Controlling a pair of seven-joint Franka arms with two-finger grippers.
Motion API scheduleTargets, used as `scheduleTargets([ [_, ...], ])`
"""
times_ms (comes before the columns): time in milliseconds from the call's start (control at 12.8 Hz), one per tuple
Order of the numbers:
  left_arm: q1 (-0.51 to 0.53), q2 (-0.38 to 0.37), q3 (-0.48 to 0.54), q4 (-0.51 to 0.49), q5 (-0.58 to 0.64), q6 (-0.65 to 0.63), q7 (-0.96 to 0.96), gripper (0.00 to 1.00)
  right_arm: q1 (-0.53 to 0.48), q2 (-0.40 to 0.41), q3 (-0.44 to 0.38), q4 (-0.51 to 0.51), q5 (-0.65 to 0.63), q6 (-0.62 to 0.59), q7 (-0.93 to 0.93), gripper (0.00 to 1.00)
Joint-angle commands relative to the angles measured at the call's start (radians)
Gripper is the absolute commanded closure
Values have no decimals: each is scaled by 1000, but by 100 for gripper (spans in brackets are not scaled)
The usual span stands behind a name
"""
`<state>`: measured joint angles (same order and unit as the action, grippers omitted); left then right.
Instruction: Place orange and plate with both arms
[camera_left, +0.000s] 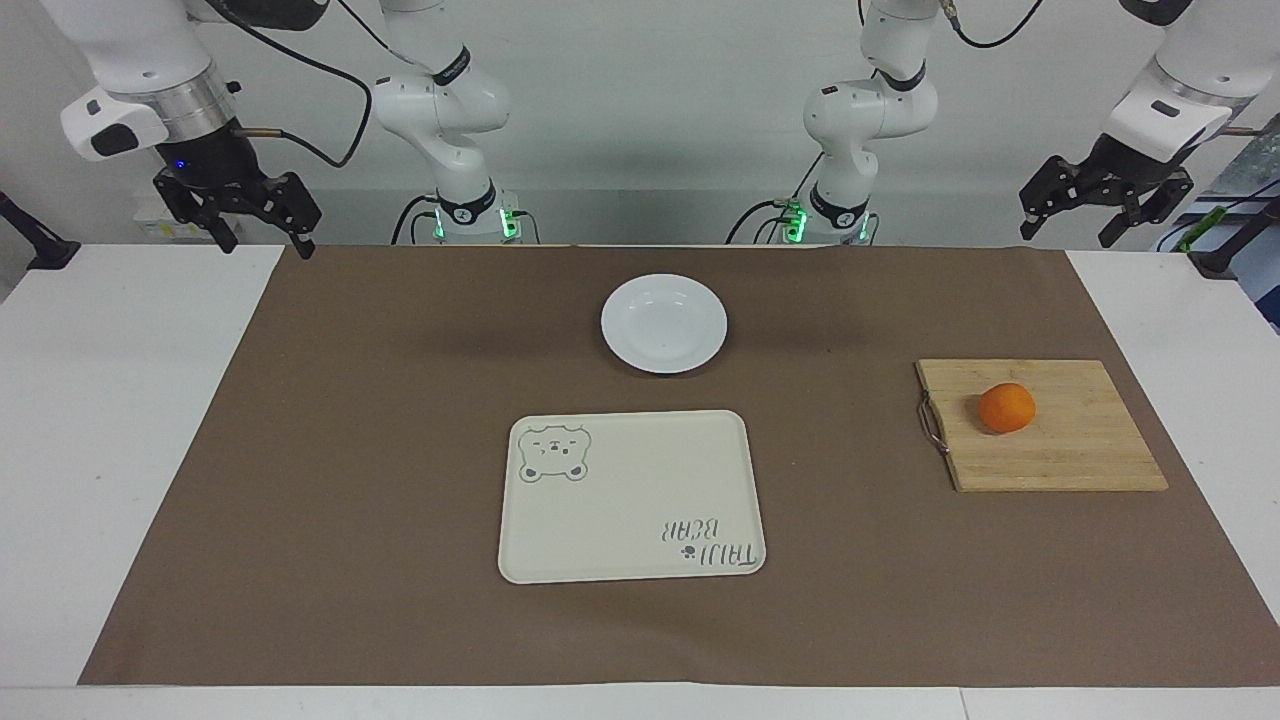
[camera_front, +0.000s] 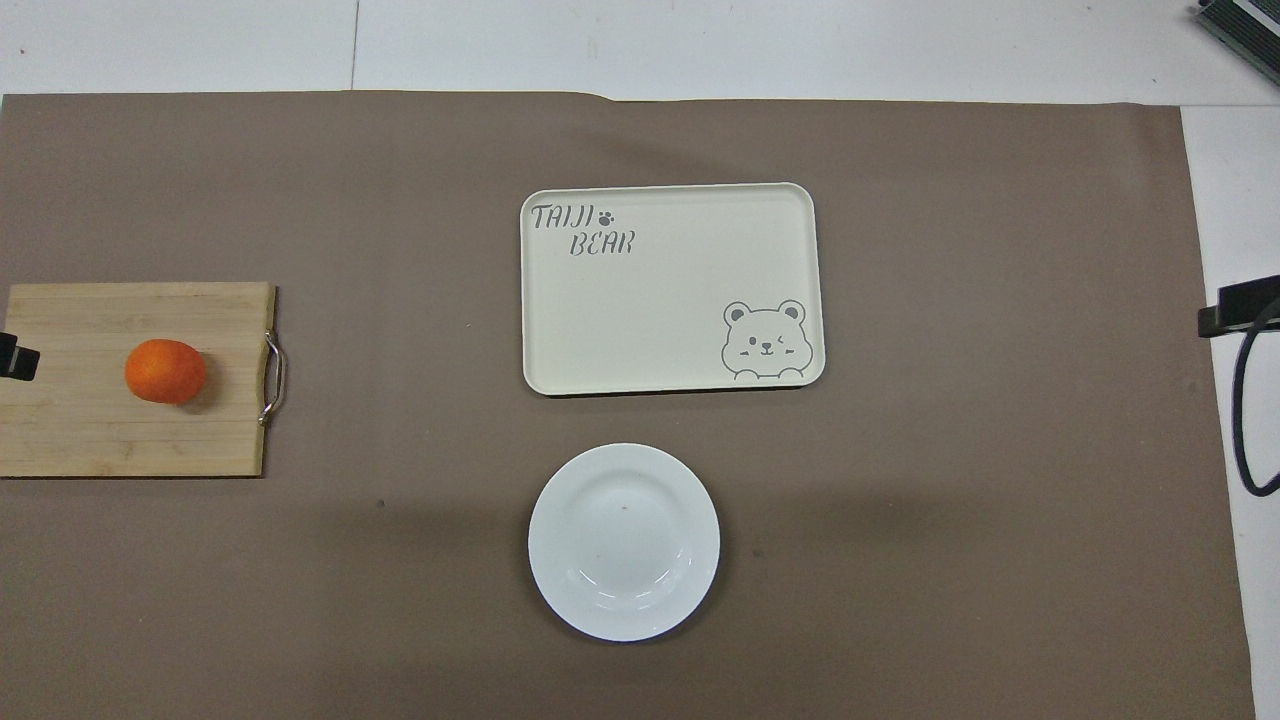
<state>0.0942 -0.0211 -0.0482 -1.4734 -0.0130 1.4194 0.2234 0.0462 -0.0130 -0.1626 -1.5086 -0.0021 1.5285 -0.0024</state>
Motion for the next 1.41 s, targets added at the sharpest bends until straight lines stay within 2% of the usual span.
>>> scheduleTargets([
  [0,-4,-16,-1,-22,13,9,-7,0,-9,-8,8,-2,22,-13,16,0],
  [1327,-19,-16,-2,-19,8,3,-13,0,-9,-8,8,-2,22,-14,16,0],
])
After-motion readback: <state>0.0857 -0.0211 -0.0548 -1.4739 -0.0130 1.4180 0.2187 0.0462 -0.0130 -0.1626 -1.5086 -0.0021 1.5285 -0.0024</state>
